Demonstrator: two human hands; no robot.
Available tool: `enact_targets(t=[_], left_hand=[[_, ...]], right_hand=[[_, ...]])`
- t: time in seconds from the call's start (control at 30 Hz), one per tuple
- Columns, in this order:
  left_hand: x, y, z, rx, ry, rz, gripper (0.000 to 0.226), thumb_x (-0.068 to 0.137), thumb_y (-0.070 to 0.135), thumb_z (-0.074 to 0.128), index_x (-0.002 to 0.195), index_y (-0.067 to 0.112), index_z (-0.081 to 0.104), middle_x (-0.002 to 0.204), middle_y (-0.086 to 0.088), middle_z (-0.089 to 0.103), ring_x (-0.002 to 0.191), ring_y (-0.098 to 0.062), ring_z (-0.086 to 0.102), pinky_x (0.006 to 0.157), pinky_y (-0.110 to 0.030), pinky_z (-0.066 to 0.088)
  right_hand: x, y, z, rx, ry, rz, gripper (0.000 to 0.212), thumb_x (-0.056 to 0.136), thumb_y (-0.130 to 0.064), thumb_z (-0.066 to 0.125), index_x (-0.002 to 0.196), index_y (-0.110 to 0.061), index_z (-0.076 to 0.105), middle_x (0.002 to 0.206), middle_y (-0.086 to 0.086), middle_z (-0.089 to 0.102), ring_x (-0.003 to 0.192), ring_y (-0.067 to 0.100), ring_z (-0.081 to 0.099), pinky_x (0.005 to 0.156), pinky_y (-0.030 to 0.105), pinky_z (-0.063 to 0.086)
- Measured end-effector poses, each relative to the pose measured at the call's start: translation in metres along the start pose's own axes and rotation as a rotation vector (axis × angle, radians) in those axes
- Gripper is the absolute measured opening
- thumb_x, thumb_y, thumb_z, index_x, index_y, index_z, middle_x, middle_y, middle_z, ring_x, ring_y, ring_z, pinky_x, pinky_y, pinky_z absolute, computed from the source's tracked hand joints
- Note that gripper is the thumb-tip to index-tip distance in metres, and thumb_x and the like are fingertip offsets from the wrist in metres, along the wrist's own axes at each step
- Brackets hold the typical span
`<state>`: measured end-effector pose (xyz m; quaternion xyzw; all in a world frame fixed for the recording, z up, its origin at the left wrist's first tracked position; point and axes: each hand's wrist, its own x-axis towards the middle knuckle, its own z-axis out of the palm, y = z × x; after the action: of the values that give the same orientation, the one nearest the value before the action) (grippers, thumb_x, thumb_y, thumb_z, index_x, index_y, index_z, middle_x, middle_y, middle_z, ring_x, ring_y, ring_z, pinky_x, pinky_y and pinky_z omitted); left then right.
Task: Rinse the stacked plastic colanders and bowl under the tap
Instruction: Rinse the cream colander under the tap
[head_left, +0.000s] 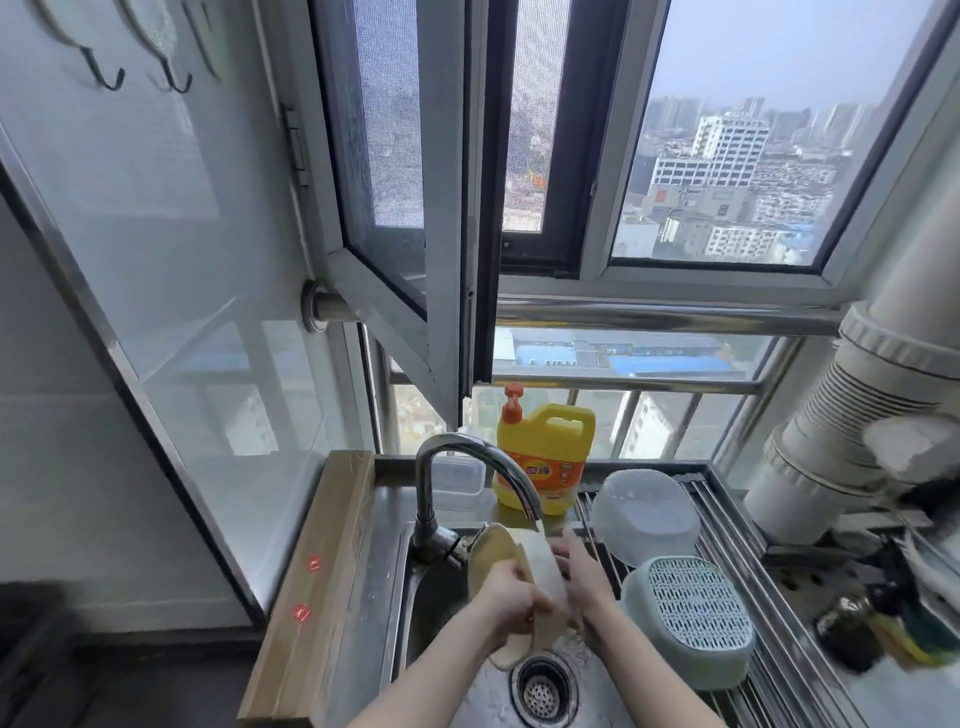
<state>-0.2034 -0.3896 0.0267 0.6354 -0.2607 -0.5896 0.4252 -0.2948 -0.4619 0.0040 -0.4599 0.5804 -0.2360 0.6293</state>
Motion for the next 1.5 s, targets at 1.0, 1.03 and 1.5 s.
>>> enact_targets(t=[1.0, 1.03, 1.5], left_hand=[[0.024, -0.01, -0.007, -0.508, 0.125, -0.249, 0.04, 0.099, 0.04, 0.038, 0.094, 0.006, 0.059, 0.087, -0.012, 0.065, 0.068, -0.022, 0.065, 0.058, -0.03, 0.056], [0.025, -0.01, 0.0, -0.473, 0.126, -0.234, 0.051, 0.096, 0.05, 0.038, 0.101, 0.004, 0.06, 0.094, -0.013, 0.066, 0.078, -0.026, 0.066, 0.069, -0.034, 0.058], [0.011, -0.018, -0.051, 0.192, 0.145, 0.107, 0.056, 0.093, 0.054, 0.038, 0.078, 0.006, 0.063, 0.075, -0.002, 0.06, 0.075, -0.015, 0.056, 0.062, -0.02, 0.043]], right_hand=[[0.008, 0.005, -0.006, -0.441, 0.082, -0.164, 0.04, 0.091, -0.036, 0.044, 0.125, -0.016, 0.055, 0.126, 0.009, 0.055, 0.115, 0.026, 0.052, 0.097, 0.038, 0.041], [0.006, 0.004, -0.005, -0.448, 0.083, -0.163, 0.04, 0.091, -0.037, 0.039, 0.123, -0.02, 0.055, 0.128, 0.008, 0.055, 0.118, 0.028, 0.05, 0.101, 0.041, 0.039], [0.015, -0.016, 0.001, -0.195, -0.152, 0.303, 0.041, 0.079, -0.049, 0.052, 0.1, -0.014, 0.062, 0.097, 0.012, 0.066, 0.082, 0.028, 0.061, 0.071, 0.034, 0.051]])
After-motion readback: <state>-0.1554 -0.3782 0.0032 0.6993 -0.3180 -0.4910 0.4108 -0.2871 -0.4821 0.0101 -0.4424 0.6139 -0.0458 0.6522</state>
